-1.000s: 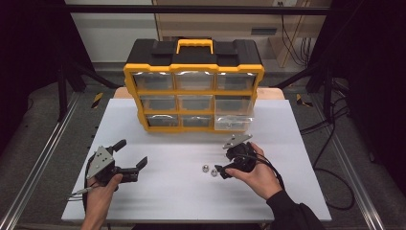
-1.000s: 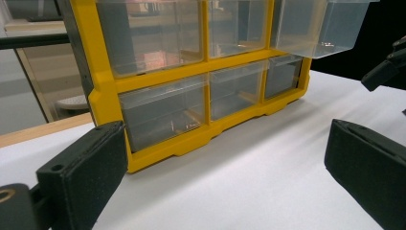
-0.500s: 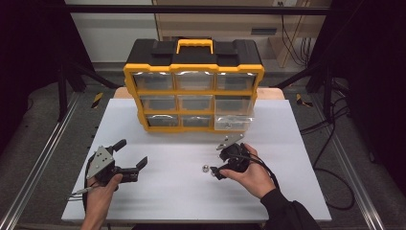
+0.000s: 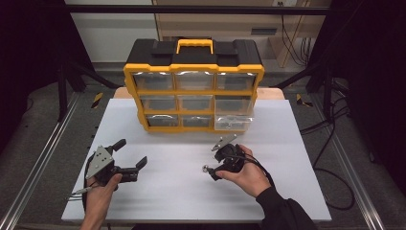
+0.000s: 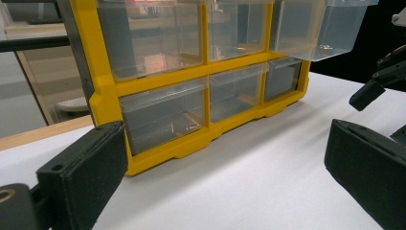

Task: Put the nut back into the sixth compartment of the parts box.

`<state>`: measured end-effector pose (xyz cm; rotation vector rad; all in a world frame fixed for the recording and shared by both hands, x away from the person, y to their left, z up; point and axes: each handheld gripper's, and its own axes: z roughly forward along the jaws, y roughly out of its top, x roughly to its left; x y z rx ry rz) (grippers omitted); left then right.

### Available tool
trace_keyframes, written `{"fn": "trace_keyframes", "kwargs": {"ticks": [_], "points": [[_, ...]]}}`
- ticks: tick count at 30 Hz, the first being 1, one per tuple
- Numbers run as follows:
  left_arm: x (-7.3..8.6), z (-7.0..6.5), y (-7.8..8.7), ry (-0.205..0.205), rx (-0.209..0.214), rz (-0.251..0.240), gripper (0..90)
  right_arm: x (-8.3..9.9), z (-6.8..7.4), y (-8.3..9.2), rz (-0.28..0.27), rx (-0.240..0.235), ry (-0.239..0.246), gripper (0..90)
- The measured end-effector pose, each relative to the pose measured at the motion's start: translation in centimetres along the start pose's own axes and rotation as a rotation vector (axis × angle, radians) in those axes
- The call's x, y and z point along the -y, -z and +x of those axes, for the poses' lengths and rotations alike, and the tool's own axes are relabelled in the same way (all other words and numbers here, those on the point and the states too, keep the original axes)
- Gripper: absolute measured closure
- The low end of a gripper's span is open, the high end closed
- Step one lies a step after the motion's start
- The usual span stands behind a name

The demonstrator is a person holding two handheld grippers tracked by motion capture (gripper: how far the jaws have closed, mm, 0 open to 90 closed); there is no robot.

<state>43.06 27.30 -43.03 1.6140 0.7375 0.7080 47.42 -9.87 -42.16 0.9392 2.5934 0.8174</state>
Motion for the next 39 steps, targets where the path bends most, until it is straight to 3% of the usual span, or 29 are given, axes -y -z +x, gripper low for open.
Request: {"fn": "trace_keyframes", "kwargs": {"ticks": [12,14,22,30,39], "points": [[0.0,0.0,0.0,0.0,0.0,0.0,0.9,-0.1,0.2,-0.7,0.017,-0.026,-0.023,26.9],[0.0,0.0,0.0,0.0,-0.001,0.001,0.9,0.0,0.1,-0.9,0.033,-0.032,-0.005,28.7],[0.0,0.1,0.0,0.002,-0.003,-0.001,0.9,0.4,0.5,-1.7,0.08,-0.055,-0.036,37.2],[0.0,0.1,0.0,0.002,-0.002,0.001,0.9,0.4,0.7,-2.3,0.121,-0.065,-0.017,44.9],[0.0,0.1,0.0,0.005,-0.003,0.001,1.0,0.5,0.6,-3.0,0.155,-0.071,-0.049,53.8]]}}
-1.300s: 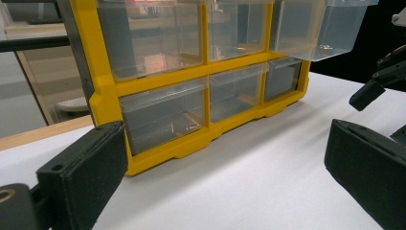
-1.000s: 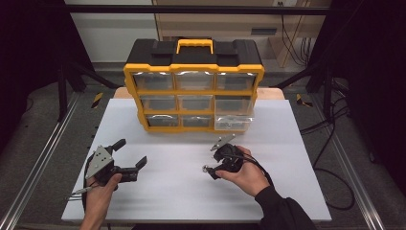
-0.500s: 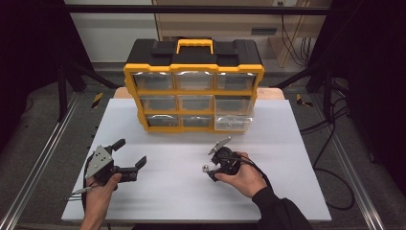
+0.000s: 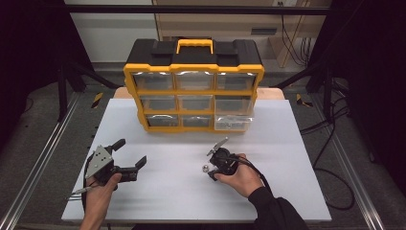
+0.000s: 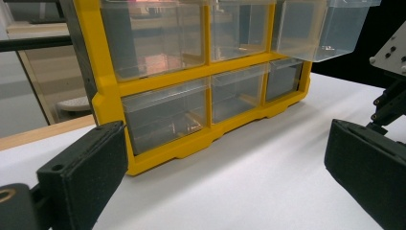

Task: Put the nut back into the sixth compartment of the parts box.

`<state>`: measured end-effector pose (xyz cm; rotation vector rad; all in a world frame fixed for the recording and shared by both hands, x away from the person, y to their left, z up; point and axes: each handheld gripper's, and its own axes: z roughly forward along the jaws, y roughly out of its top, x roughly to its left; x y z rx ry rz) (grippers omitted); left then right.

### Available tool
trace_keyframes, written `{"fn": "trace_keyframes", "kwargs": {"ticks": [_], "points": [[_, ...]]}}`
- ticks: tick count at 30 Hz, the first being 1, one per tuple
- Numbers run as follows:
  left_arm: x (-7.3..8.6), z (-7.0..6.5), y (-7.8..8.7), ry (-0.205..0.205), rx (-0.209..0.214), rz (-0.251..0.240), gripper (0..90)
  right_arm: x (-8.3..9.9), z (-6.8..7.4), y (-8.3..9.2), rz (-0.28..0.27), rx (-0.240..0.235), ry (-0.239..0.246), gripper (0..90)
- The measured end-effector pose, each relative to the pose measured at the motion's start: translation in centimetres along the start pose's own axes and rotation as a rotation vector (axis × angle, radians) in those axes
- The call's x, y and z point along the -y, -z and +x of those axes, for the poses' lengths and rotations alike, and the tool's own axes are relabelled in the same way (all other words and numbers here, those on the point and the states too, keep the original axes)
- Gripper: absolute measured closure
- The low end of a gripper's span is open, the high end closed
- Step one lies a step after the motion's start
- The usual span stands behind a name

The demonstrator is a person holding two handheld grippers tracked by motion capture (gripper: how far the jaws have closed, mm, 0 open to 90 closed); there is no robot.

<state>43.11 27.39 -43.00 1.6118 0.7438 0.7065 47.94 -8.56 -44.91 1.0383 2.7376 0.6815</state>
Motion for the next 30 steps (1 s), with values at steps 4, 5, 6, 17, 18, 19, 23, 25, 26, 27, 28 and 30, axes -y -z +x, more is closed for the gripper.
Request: {"fn": "trace_keyframes", "kwargs": {"ticks": [4,5,6,17,18,19,23,25,26,27,28,30], "points": [[-0.02,0.0,0.02,-0.001,-0.001,0.0,1.0,0.03,0.01,-0.2,0.01,-0.01,-0.009,57.8],[-0.02,0.0,0.02,-0.001,-0.001,0.0,1.0,0.02,0.02,-0.21,0.011,-0.011,-0.009,59.1],[-0.02,0.01,0.01,0.0,-0.001,0.0,1.0,0.02,0.01,-0.21,0.01,-0.013,-0.008,59.8],[-0.04,0.02,0.03,-0.001,-0.001,-0.001,1.0,-0.08,0.07,-0.45,0.034,-0.009,-0.023,68.2],[-0.04,0.03,0.03,-0.001,-0.001,-0.001,1.0,-0.08,0.03,-0.44,0.036,-0.009,-0.02,68.4],[-0.04,0.03,0.02,-0.001,-0.001,-0.001,1.0,-0.08,0.03,-0.45,0.035,-0.013,-0.023,68.6],[-0.05,0.03,0.02,-0.002,0.0,-0.001,1.0,-0.11,0.05,-0.46,0.034,-0.018,-0.01,69.6],[-0.06,0.03,0.03,-0.002,-0.001,-0.001,1.0,-0.09,0.1,-0.44,0.034,-0.019,-0.013,69.9],[-0.05,0.03,0.02,-0.002,-0.001,-0.001,1.0,-0.08,0.1,-0.42,0.034,-0.019,-0.011,69.9],[-0.04,0.03,0.01,-0.001,-0.001,-0.001,1.0,-0.07,0.11,-0.41,0.034,-0.019,-0.01,69.9],[-0.04,0.03,0.01,-0.001,-0.001,-0.001,1.0,-0.05,0.08,-0.39,0.037,-0.012,0.002,69.9],[-0.06,0.03,0.03,-0.002,-0.001,-0.001,1.0,0.02,-0.12,-0.41,0.034,-0.006,0.034,69.9]]}}
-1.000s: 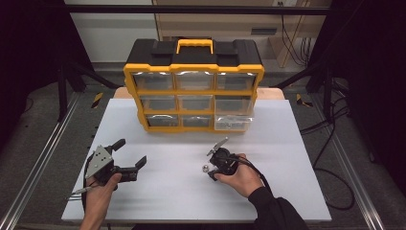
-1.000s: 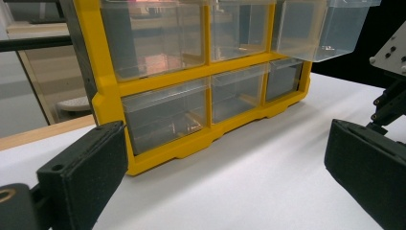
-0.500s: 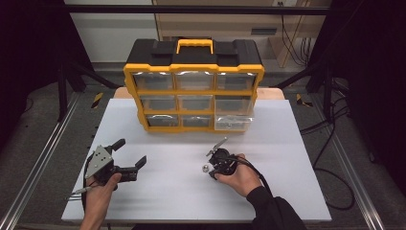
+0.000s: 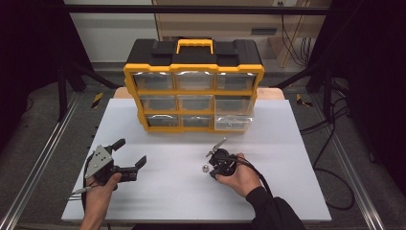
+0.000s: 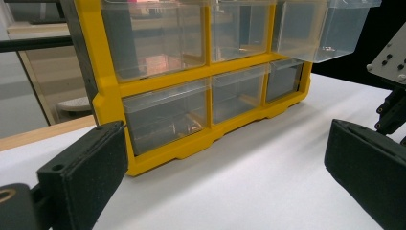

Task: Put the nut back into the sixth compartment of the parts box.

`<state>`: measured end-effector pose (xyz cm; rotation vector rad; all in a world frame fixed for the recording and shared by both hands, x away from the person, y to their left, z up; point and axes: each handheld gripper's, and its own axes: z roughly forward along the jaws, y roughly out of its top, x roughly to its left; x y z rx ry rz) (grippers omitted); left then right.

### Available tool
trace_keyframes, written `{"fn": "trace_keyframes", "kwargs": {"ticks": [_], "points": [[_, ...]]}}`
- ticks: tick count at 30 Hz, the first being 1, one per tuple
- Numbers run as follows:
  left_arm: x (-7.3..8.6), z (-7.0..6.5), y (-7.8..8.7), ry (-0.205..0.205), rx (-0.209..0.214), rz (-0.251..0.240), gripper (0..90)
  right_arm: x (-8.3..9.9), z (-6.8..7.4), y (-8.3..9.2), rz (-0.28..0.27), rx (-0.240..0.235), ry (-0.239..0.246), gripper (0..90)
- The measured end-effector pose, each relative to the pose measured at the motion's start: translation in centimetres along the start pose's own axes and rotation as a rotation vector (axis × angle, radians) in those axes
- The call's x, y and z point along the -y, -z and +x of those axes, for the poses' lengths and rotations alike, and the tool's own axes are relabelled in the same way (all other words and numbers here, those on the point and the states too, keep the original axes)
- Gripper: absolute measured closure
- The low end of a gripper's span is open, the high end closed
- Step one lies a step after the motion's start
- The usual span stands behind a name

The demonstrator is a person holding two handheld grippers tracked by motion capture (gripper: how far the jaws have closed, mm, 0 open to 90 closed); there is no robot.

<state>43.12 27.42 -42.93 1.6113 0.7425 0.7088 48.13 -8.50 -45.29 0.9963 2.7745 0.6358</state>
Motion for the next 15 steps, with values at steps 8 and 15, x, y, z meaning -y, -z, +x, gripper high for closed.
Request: {"fn": "trace_keyframes", "kwargs": {"ticks": [8,15], "points": [[0.0,0.1,0.0,0.002,0.0,-0.004,1.0,0.2,0.0,0.9,-0.041,0.003,-0.021,70.0],[-0.1,0.0,0.0,-0.001,-0.001,-0.003,1.0,0.9,-0.5,2.4,-0.102,0.021,-0.033,69.9]]}}
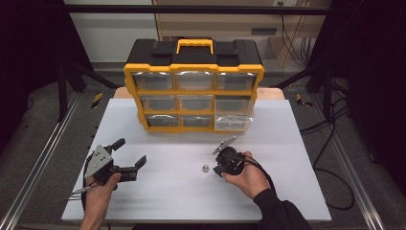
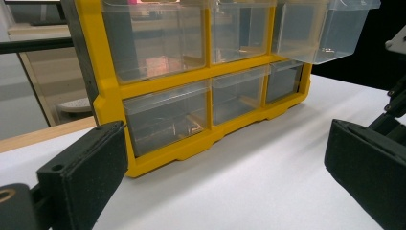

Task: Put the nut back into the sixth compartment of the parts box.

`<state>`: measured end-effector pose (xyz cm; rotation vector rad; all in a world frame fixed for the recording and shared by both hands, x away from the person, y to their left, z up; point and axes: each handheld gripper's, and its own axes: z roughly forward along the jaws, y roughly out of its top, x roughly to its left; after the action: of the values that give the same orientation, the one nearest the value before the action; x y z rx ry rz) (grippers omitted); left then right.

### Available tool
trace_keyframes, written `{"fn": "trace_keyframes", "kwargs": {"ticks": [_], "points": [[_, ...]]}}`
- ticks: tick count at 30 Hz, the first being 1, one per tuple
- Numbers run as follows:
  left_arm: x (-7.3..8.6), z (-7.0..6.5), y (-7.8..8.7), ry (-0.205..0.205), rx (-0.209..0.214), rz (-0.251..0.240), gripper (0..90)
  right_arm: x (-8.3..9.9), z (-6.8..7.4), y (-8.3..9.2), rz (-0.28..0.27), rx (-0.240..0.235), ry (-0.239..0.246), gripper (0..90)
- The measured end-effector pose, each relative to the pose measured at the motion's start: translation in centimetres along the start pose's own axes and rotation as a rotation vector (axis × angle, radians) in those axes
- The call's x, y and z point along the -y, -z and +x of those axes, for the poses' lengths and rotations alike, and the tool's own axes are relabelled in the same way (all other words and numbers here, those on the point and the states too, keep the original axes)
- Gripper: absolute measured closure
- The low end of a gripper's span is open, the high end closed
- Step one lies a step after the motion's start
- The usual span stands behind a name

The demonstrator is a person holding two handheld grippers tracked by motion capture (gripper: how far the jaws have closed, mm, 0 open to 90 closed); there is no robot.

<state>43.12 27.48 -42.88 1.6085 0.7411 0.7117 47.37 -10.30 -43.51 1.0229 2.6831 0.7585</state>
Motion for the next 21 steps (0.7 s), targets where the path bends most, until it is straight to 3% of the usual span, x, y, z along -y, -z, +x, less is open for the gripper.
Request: {"fn": "trace_keyframes", "kwargs": {"ticks": [8,9,13,16,21], "points": [[0.0,-0.1,0.0,-0.005,0.0,0.002,0.9,1.0,-0.7,1.3,-0.051,0.019,0.005,70.0],[0.0,-0.1,0.0,-0.005,0.0,0.002,0.9,1.1,-0.6,1.4,-0.058,0.031,-0.013,70.0],[0.1,0.0,0.0,0.003,-0.005,-0.001,0.9,1.5,-0.8,1.9,-0.073,0.029,0.004,70.0],[0.0,0.1,0.1,0.004,-0.008,-0.008,0.9,1.9,-1.0,2.7,-0.099,0.046,-0.025,70.0],[0.0,0.0,0.1,0.003,-0.007,-0.003,0.9,2.3,-1.7,3.8,-0.146,0.051,-0.024,70.0]]}}
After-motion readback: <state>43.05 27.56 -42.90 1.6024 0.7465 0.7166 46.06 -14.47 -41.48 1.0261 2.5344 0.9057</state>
